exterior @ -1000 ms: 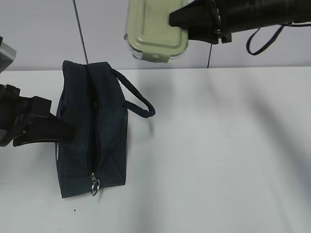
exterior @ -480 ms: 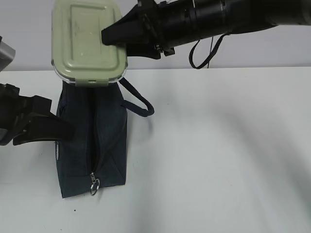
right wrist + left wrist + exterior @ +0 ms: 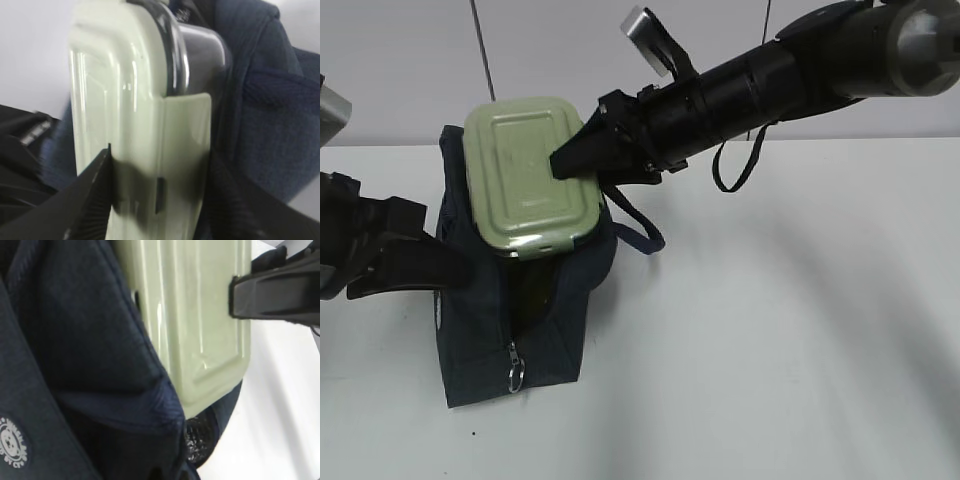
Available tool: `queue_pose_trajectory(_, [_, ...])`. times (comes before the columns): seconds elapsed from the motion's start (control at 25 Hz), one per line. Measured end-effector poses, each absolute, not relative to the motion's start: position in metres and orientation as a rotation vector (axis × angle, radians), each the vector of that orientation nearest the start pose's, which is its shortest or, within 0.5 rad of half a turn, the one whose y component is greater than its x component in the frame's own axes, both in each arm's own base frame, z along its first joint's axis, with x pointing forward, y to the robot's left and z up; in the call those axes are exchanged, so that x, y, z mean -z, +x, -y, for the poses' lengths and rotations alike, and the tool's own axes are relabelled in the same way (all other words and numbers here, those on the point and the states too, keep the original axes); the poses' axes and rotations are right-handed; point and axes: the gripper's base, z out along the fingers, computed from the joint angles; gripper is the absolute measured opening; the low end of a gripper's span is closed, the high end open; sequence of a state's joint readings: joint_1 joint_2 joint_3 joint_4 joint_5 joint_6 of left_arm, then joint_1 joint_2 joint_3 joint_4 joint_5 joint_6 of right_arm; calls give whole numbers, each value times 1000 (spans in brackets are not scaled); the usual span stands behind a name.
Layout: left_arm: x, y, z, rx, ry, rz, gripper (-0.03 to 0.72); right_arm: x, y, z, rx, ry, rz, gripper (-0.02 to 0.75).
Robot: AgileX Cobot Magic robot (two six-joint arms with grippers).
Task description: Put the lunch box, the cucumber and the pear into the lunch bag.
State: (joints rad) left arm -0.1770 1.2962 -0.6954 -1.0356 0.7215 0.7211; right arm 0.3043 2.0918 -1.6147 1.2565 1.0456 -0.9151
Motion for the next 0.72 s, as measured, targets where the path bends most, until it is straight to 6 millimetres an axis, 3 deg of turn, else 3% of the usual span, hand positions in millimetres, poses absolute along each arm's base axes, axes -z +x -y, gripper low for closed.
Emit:
queue_pose_trajectory(0.2, [-241,221,93,910,246,-2478,-15,-221,402,-198,-1190,-759,-2404,392])
queue_pose_trajectory(0.36, [-241,221,93,912,248,-2478,-15,-218,401,-201,-1160,-734,-2446,392])
queue_pose_trajectory(0.72, [-241,222,93,905,247,-2476,-15,-221,390,-245,-1149,-832,-2418,400])
